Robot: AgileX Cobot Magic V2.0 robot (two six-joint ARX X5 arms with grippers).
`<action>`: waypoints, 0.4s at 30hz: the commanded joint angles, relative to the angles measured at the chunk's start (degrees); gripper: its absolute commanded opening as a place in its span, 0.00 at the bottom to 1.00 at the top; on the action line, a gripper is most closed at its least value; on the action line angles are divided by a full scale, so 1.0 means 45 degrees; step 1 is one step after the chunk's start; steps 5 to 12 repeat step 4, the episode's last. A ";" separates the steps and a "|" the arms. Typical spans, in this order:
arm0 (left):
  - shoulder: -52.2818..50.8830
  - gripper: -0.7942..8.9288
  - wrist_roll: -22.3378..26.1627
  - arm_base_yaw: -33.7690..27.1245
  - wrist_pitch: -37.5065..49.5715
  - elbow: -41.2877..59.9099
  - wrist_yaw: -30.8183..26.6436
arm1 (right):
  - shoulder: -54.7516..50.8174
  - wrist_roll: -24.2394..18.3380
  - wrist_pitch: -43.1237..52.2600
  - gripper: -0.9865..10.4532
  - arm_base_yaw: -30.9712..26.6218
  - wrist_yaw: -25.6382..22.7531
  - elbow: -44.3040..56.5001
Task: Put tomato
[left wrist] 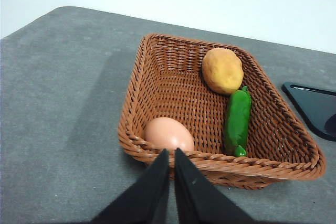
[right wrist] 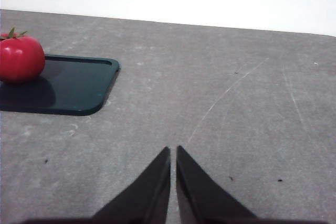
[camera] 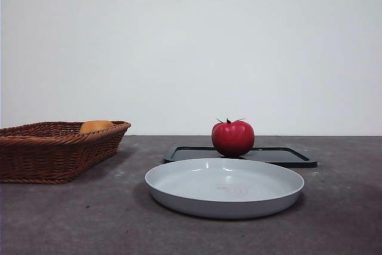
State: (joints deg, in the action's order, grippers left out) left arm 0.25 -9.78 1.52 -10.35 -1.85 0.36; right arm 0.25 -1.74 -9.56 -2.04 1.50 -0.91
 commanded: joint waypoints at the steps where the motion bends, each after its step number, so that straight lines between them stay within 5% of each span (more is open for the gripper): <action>1: -0.0015 0.10 0.0015 0.0010 -0.0087 0.0267 0.0005 | -0.0010 -0.0092 0.0165 0.09 -0.0019 -0.0005 0.0063; 12: -0.0015 0.10 0.0015 0.0010 -0.0087 0.0267 0.0005 | -0.0010 -0.0092 0.0165 0.09 -0.0019 -0.0005 0.0063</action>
